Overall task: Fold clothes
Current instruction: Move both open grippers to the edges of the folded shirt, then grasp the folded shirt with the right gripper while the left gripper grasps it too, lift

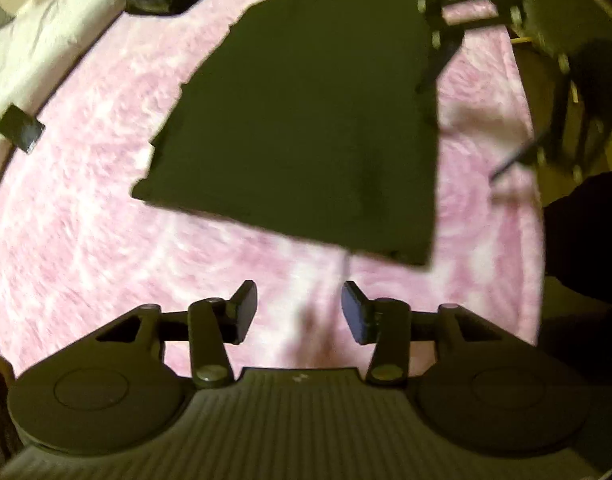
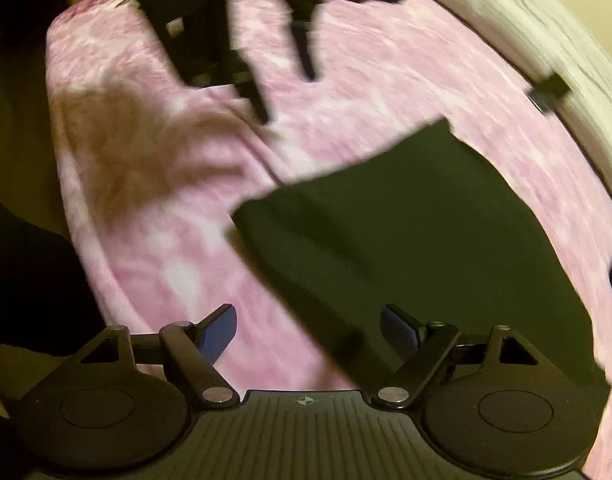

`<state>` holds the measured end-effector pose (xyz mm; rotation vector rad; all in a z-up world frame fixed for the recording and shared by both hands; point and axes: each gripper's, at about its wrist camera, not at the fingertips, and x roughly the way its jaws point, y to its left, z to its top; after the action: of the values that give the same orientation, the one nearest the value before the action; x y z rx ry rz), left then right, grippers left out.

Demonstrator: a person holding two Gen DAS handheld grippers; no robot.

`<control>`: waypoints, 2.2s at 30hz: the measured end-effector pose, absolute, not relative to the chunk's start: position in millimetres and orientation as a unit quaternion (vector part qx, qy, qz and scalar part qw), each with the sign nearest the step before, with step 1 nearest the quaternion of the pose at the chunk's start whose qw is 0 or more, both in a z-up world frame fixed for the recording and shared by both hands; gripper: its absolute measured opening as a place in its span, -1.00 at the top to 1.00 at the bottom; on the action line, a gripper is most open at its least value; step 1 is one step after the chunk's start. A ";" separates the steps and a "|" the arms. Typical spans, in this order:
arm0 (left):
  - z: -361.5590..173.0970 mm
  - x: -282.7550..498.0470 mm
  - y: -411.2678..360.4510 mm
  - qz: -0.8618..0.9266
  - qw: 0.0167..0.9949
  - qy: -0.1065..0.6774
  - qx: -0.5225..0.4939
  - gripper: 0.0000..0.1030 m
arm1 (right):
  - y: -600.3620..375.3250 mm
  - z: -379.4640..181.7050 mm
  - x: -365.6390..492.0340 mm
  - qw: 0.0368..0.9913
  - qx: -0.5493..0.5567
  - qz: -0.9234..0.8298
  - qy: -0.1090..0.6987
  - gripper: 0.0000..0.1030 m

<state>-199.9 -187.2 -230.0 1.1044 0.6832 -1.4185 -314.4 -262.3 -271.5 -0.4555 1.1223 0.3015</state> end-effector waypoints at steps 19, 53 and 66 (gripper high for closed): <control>-264.2 -135.7 -214.9 -0.621 0.579 0.127 0.513 -0.53 | -387.3 -189.2 -275.8 0.876 0.149 -0.073 0.452 0.95; -170.6 -232.8 -497.0 -0.682 0.338 -0.110 0.639 0.83 | -541.6 -143.3 -448.4 0.874 0.329 -0.201 0.297 0.95; -259.0 -323.7 -669.6 -0.717 0.332 0.011 0.612 0.35 | -650.2 -253.6 -557.1 0.775 0.462 -0.337 0.269 0.94</control>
<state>-323.7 -669.6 -259.0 1.5995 0.0299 -1.8740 -557.1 -650.2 -253.6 1.0004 0.5833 -0.7304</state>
